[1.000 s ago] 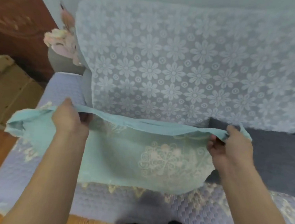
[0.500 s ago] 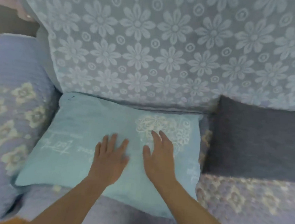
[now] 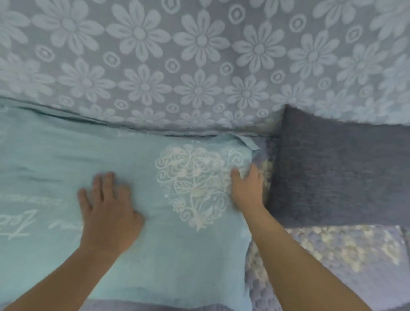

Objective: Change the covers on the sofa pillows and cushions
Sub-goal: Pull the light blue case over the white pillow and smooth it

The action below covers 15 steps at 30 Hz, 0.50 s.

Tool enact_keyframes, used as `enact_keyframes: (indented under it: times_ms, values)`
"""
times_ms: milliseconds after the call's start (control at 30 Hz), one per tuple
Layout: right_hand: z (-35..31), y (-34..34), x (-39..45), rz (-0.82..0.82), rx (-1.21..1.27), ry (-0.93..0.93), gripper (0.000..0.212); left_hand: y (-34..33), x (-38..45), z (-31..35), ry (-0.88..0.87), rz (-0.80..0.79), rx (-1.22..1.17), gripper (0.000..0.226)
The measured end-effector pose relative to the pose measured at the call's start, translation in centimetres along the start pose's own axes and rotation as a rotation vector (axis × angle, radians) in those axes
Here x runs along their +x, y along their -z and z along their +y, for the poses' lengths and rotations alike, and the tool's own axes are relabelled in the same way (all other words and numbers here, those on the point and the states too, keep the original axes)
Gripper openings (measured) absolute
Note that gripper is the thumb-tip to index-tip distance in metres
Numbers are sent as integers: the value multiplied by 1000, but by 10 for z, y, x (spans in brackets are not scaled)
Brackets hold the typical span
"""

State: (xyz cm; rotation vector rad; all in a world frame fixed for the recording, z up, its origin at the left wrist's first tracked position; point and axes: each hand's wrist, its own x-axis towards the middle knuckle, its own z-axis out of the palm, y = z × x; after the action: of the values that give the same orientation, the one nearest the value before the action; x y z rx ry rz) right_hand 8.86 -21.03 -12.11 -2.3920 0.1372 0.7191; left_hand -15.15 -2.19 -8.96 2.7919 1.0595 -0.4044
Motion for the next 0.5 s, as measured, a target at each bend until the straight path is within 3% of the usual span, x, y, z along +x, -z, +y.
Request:
enact_keyframes:
  times_ms: [100, 167, 267, 367, 400, 500]
  values:
    - [8, 10, 51, -130, 299, -301, 99, 22, 16, 31, -243, 149, -35, 66]
    - [12, 12, 81, -211, 454, -432, 92, 14, 23, 47, -371, 126, 16, 62]
    - [-16, 24, 94, -242, 588, -323, 47, -17, 27, 47, -348, 43, 64, 63]
    - [-32, 37, 126, -216, 587, -161, 22, -40, 21, 38, -332, 67, 86, 63]
    - [-39, 40, 136, -188, 570, -141, 22, -43, 18, 34, -336, 92, 89, 63]
    - [-49, 47, 156, -96, 393, -177, 50, -51, 15, 30, -329, 97, 97, 63]
